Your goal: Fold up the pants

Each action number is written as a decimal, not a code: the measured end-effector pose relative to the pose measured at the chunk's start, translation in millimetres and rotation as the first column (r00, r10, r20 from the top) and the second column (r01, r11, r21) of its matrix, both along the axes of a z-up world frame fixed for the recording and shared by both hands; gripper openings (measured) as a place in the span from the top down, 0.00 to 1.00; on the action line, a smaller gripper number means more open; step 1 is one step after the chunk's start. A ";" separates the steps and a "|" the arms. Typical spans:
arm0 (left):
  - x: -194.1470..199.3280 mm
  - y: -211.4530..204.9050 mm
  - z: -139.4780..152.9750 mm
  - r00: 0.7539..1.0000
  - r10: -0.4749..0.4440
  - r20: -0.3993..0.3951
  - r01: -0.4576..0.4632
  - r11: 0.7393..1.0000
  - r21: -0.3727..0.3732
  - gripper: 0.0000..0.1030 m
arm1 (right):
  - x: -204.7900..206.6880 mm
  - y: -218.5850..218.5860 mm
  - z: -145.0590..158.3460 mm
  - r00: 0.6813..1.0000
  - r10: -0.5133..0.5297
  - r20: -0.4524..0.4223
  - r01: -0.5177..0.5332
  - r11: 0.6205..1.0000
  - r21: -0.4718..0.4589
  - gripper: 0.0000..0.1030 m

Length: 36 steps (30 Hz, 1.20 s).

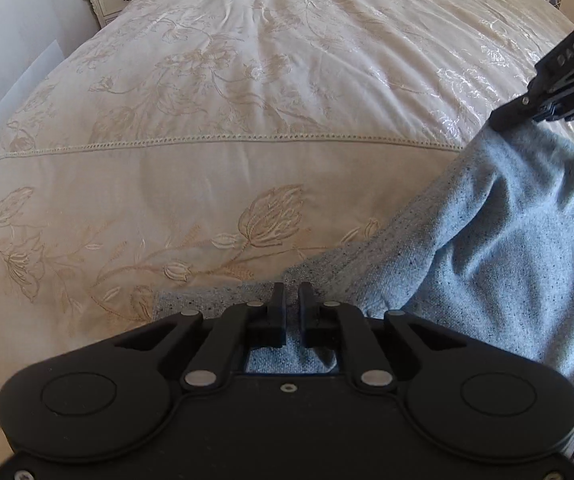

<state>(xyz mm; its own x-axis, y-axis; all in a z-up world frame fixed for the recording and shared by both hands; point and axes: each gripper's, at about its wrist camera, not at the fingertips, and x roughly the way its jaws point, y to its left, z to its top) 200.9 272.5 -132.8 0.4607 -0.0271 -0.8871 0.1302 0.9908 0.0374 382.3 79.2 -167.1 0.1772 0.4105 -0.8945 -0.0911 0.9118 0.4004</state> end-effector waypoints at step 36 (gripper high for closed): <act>-23.9 14.8 -13.4 0.989 -0.047 -0.139 0.075 0.977 0.198 0.82 | 18.0 3.6 -58.1 0.988 -0.142 -0.067 0.138 0.989 -0.061 0.95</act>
